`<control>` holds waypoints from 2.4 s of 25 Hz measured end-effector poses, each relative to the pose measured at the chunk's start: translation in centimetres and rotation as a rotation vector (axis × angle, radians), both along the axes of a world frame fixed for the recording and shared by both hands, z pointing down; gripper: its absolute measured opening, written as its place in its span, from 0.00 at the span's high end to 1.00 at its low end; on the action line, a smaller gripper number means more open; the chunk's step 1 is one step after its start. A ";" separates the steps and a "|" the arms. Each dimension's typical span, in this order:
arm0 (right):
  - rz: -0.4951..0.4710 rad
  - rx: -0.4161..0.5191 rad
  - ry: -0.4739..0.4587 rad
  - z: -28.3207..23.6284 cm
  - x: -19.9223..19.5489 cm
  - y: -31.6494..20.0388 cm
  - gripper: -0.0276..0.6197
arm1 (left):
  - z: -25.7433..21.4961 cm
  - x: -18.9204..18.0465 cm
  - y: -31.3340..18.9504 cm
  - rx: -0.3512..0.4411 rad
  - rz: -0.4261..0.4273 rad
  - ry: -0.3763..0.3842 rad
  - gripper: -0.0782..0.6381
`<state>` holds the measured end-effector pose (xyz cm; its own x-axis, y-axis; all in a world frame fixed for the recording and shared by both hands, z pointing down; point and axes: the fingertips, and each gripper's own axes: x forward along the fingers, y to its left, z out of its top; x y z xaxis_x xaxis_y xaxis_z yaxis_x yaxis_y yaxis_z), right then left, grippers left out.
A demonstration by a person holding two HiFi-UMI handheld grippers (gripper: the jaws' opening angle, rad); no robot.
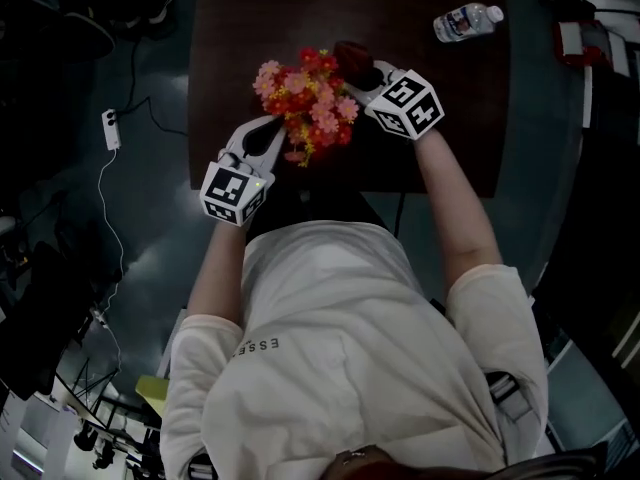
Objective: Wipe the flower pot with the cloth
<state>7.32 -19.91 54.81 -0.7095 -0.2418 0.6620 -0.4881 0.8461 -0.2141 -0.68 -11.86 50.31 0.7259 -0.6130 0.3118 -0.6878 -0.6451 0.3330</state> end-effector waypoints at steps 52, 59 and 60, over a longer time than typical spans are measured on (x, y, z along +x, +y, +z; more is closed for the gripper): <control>0.502 0.148 0.075 -0.3 5.6 8.0 0.89 | -3.2 -5.4 -0.6 0.156 -0.273 -0.060 0.87; 0.751 0.125 0.103 0.4 0.8 15.9 0.89 | -2.9 -8.6 1.7 0.131 -0.018 -0.036 0.87; 0.772 0.122 0.098 0.4 -0.2 16.7 0.89 | -3.0 -9.2 2.2 0.134 0.010 -0.037 0.87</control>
